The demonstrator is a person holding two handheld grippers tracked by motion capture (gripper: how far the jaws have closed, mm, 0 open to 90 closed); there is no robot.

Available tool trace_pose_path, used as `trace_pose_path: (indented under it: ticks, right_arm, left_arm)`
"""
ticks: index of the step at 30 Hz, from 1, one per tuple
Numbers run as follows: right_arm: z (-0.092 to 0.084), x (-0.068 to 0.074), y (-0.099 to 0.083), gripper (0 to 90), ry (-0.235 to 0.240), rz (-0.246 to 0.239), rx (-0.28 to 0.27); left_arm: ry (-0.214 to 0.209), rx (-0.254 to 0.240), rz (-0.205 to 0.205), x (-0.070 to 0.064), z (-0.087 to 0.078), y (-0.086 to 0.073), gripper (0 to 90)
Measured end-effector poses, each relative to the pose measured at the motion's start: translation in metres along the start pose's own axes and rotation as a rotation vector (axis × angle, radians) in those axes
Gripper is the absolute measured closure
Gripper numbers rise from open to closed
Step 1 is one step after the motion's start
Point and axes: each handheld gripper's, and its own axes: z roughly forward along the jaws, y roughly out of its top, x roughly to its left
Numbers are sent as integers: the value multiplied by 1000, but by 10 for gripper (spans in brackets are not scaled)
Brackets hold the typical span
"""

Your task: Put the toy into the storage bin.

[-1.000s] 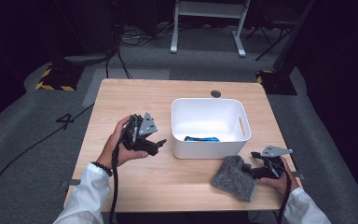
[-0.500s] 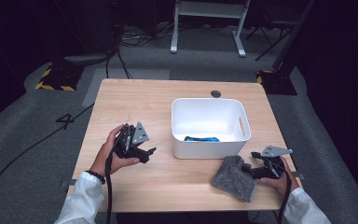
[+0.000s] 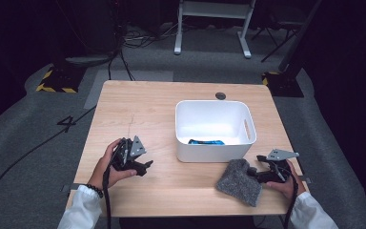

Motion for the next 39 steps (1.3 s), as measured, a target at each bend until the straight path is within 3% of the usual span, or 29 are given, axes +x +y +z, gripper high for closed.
trace_pose_path:
  ticks: [18,24,26,32,39]
  right_arm:
    - [0,-1,0,217,4,-3,0]
    - [0,0,0,218,6,-4,0]
    - [-1,0,-1,219,4,-2,1]
    - [-1,0,-1,219,4,-3,0]
    - [-1,1,-1,220,-1,-3,0]
  left_arm:
    - [-34,41,-142,-12,8,-50,167]
    - [-60,-6,-267,-10,6,-65,165]
    - [-39,-30,-279,-10,5,-70,159]
    - [-6,-28,-308,-12,3,-72,159]
    - [-13,-27,-306,-11,3,-72,157]
